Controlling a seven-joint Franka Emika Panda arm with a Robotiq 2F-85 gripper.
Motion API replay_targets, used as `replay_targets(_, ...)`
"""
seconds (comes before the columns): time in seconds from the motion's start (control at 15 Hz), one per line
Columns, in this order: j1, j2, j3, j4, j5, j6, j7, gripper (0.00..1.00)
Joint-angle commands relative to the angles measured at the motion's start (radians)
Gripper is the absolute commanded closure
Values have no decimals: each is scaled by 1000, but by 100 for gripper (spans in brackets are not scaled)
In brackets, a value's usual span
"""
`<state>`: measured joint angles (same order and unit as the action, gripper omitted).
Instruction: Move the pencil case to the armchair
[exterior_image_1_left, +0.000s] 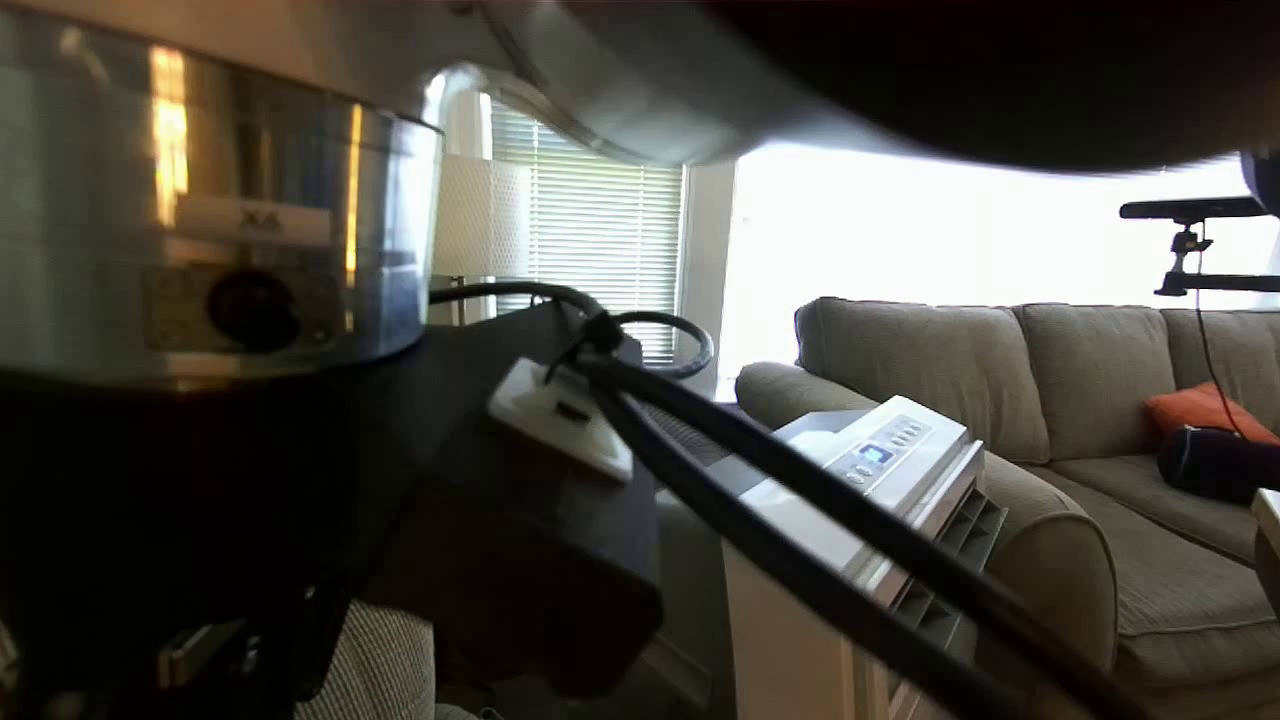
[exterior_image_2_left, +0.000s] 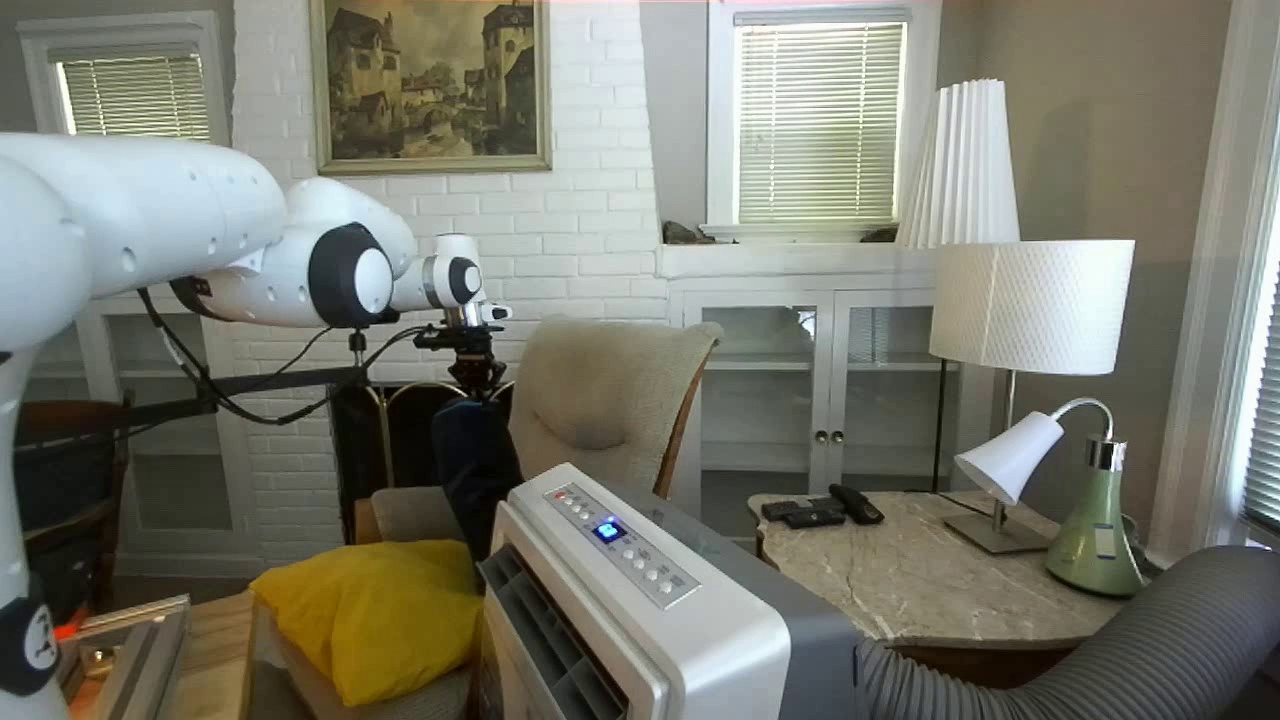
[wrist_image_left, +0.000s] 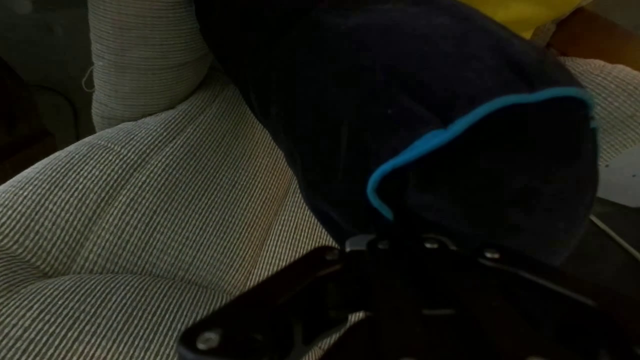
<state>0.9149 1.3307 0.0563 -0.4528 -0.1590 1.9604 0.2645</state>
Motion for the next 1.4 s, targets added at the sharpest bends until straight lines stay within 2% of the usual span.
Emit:
replay_targets(0.0, -17, 36, 3, 15, 44, 20, -34, 99)
replay_targets(0.13, -19, 42, -1, 17, 40, 22, -27, 69)
replay_targets(0.53, -25, 40, -6, 20, 37, 45, -16, 29)
replay_targets(0.67, -29, 30, -5, 19, 38, 56, -13, 13)
replay_targets(0.8, -33, 12, -8, 2, 36, 77, -9, 2)
replay_targets(1.13, -40, -19, -37, -9, 20, 58, 11, 0)
replay_targets(1.33, -45, -58, -51, -19, 19, -17, 21, 0)
